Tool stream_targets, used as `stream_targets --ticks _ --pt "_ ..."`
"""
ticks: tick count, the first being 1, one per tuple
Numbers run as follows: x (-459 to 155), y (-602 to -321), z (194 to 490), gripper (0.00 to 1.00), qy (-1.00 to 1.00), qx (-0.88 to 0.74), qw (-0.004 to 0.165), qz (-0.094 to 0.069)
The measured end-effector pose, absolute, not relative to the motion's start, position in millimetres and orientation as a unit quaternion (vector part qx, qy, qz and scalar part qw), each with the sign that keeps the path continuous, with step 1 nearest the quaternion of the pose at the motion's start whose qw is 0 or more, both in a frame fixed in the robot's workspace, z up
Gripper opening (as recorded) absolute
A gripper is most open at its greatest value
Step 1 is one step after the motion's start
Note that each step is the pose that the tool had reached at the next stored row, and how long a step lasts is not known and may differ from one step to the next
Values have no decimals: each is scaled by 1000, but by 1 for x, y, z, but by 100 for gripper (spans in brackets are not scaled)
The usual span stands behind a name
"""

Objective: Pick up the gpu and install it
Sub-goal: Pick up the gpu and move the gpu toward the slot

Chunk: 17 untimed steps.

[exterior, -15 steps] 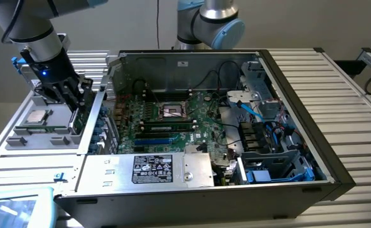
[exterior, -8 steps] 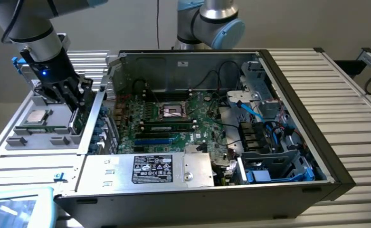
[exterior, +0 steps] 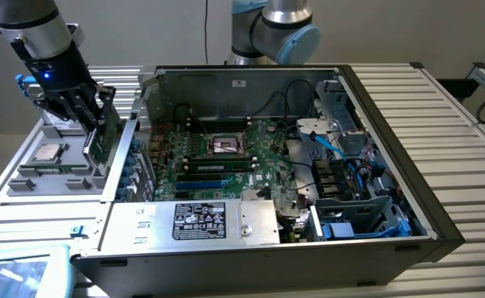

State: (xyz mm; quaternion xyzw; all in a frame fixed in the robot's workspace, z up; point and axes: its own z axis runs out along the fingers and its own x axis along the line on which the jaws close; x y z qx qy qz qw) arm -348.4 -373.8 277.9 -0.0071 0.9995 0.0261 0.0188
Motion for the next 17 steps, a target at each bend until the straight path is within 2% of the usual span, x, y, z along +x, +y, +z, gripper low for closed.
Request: stream_targets --ticks 17 --pt "-348 -374 350 28 1000 -7 14 26"
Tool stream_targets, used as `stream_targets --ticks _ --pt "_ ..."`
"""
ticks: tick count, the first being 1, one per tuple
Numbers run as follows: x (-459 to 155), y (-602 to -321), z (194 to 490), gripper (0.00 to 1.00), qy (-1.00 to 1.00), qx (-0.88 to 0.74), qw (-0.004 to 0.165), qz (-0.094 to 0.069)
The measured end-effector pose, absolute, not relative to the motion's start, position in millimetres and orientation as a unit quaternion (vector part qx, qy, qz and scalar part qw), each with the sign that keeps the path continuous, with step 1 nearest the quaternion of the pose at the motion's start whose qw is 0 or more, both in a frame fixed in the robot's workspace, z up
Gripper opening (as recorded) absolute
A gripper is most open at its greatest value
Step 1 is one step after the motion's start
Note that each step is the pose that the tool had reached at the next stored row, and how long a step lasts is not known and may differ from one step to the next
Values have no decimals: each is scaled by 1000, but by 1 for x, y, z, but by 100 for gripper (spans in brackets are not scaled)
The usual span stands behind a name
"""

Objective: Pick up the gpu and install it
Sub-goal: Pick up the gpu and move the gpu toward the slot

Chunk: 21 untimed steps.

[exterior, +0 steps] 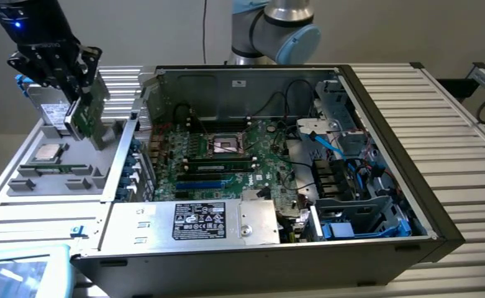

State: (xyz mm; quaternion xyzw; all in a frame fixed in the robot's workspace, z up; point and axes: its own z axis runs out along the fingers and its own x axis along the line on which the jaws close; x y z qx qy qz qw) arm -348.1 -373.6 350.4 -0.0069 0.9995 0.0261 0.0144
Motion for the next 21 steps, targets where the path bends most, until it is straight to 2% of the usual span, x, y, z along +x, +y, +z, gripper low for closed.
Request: stream_targets --ticks 21 --pt "-347 -373 445 28 1000 -7 10 26"
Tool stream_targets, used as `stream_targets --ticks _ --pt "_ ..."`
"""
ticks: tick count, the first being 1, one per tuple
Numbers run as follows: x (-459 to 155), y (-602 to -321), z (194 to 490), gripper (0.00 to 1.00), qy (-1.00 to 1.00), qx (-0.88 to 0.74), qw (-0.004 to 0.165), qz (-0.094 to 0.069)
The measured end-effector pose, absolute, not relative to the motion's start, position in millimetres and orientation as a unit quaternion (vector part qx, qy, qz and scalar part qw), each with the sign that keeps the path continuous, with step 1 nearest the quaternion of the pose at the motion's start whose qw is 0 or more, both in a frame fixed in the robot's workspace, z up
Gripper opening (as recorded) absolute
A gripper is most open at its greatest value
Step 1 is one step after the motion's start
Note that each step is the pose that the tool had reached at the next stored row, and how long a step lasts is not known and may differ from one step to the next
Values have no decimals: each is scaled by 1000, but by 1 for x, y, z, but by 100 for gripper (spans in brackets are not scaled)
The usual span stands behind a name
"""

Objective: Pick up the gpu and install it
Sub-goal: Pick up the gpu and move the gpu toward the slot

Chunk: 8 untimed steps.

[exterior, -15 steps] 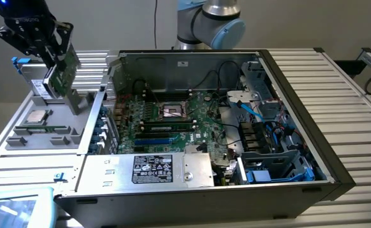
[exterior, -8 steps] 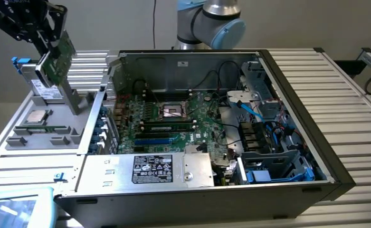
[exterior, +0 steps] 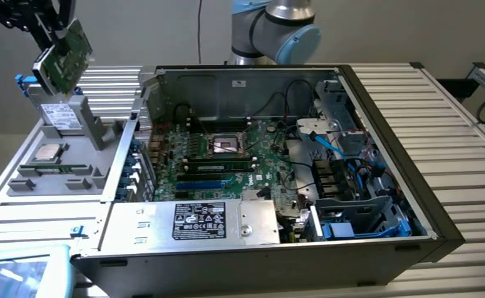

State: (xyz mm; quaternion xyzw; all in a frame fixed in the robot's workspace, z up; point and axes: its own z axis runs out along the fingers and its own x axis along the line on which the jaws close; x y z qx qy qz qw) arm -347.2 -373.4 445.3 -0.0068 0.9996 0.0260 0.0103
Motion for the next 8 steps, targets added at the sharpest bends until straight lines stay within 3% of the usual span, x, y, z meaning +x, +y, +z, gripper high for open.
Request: stream_targets --ticks 8 --pt "-347 -373 468 28 1000 -7 9 26"
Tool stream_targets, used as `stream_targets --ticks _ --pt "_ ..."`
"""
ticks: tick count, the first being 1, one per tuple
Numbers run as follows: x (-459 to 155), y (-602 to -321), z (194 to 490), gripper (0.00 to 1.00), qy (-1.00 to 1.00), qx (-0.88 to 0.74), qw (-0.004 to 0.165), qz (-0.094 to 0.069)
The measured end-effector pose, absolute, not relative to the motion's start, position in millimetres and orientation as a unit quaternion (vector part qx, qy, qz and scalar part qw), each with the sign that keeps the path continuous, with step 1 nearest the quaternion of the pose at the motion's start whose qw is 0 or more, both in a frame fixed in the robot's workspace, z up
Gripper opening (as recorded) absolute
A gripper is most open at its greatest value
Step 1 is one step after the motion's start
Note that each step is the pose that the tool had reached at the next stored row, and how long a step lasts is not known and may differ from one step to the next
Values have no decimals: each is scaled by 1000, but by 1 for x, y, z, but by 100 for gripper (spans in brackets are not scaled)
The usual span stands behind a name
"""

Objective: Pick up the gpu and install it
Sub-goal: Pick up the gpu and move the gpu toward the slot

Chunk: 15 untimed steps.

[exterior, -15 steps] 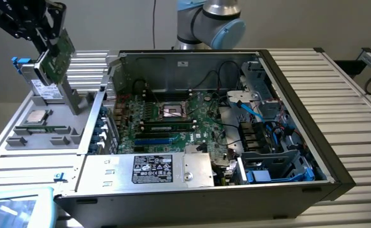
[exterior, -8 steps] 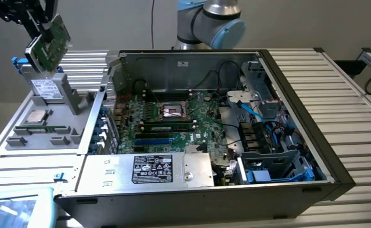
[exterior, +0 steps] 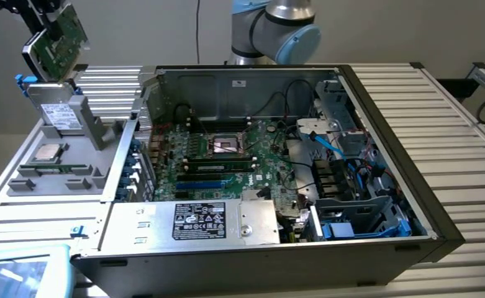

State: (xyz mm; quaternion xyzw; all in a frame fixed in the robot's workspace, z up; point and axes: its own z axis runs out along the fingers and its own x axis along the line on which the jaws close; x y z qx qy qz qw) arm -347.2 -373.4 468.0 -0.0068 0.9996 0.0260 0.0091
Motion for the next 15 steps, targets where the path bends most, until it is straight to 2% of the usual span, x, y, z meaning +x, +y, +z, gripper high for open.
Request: stream_targets --ticks 15 --pt "-346 -373 471 28 1000 -9 9 26"
